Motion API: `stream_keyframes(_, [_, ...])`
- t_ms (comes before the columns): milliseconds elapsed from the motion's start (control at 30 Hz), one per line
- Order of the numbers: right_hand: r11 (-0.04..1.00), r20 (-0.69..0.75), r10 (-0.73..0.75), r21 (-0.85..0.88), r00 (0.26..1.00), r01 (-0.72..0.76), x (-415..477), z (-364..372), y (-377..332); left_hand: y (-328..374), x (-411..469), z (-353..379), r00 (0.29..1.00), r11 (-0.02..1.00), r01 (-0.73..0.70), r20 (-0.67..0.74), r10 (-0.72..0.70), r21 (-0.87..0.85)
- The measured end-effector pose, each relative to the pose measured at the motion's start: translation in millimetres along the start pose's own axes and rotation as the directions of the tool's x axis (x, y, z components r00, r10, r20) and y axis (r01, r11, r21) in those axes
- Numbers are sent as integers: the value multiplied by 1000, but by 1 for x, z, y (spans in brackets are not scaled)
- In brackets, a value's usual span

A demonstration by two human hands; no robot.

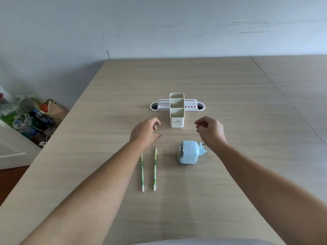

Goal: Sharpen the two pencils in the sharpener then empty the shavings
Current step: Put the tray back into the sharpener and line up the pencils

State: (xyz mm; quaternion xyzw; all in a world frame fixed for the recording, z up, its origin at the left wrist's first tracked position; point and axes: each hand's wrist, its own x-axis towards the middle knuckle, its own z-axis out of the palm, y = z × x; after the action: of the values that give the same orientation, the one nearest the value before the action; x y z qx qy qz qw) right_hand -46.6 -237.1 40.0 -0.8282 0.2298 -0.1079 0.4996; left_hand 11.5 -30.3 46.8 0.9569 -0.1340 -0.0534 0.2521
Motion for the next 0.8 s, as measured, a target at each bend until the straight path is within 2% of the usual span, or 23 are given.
stream_keyframes(67, [998, 109, -69, 2, 992, 69, -6, 21, -26, -13, -2, -10, 994, 996, 92, -59, -92, -9])
stream_keyframes(167, [989, 288, -107, -67, 952, 131, -21, 61, -39, -39, -9, -5, 975, 974, 220, 1, -221, 57])
stream_keyframes(333, [951, 413, 44, -297, 910, 89, -39, 113, -13, -83, -29, 33, 936, 943, 297, 149, -319, 151])
stream_keyframes(433, [905, 441, 148, -422, 885, 59, -42, 133, 5, -98, -36, 53, 911, 932, 327, 210, -355, 158])
stream_keyframes(567, [830, 452, 237, -554, 860, 62, -43, 153, 18, -107, -36, 66, 907, 926, 337, 207, -367, 168])
stream_keyframes(667, [801, 394, 282, -598, 875, 11, -40, 160, 20, -107, -34, 68, 910, 927, 322, 209, -359, 191])
stream_keyframes(800, [794, 385, 310, -608, 870, -14, -38, 165, 17, -103, -32, 64, 898, 924, 336, 234, -373, 184])
